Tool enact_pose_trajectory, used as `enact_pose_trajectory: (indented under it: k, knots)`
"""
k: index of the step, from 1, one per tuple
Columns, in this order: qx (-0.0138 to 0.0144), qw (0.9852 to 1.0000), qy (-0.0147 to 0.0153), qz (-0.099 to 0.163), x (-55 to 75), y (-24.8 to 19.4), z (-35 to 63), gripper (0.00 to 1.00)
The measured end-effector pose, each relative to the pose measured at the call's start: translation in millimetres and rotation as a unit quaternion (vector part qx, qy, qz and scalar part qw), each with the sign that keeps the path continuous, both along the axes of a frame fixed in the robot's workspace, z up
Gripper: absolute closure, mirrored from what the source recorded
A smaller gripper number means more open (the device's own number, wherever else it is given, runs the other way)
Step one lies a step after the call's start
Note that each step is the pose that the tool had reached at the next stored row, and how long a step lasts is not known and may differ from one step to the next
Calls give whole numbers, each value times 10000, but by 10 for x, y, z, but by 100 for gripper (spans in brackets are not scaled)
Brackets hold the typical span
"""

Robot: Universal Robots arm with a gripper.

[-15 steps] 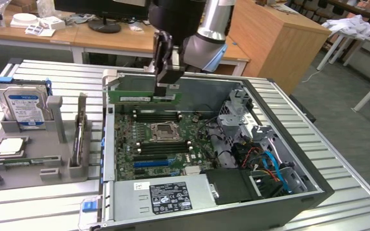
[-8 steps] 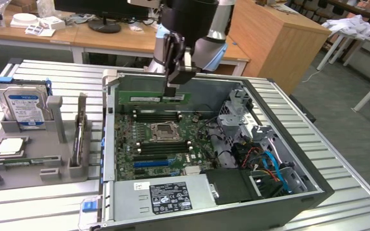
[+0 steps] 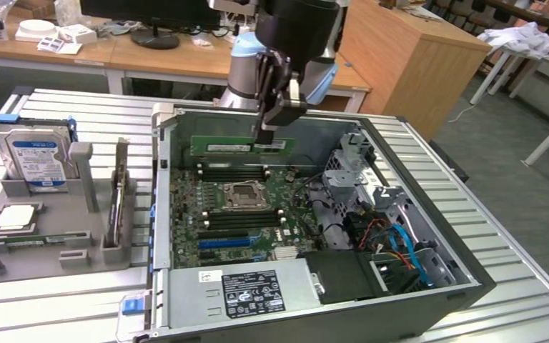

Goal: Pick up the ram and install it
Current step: 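Pick up the ram and move it above insertion slot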

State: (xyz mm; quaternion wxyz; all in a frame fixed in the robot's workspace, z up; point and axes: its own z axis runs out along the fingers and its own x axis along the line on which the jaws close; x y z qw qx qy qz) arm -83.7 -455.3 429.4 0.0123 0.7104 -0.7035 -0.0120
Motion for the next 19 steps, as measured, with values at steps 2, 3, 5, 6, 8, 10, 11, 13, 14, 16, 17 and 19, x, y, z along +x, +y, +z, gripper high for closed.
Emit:
enact_pose_trajectory:
  k: [2,3,5,6,8,10,11,13,14,16,17,19]
  knots:
    - [0,10000,0,0,40,0,0,88]
    - [0,10000,0,0,62,0,-1,88]
    - [0,10000,0,0,107,0,-1,88]
    - [0,10000,0,0,131,0,-1,88]
    - [0,10000,0,0,177,0,-1,88]
    - [0,10000,0,1,223,0,-2,88]
    - [0,10000,0,0,244,0,-2,88]
    - [0,10000,0,0,285,0,-2,88]
    - [0,10000,0,0,306,0,-2,88]
    - [0,10000,0,0,350,0,-2,88]
    - [0,10000,0,0,374,0,-3,88]
    - [0,10000,0,0,406,-1,-3,88]
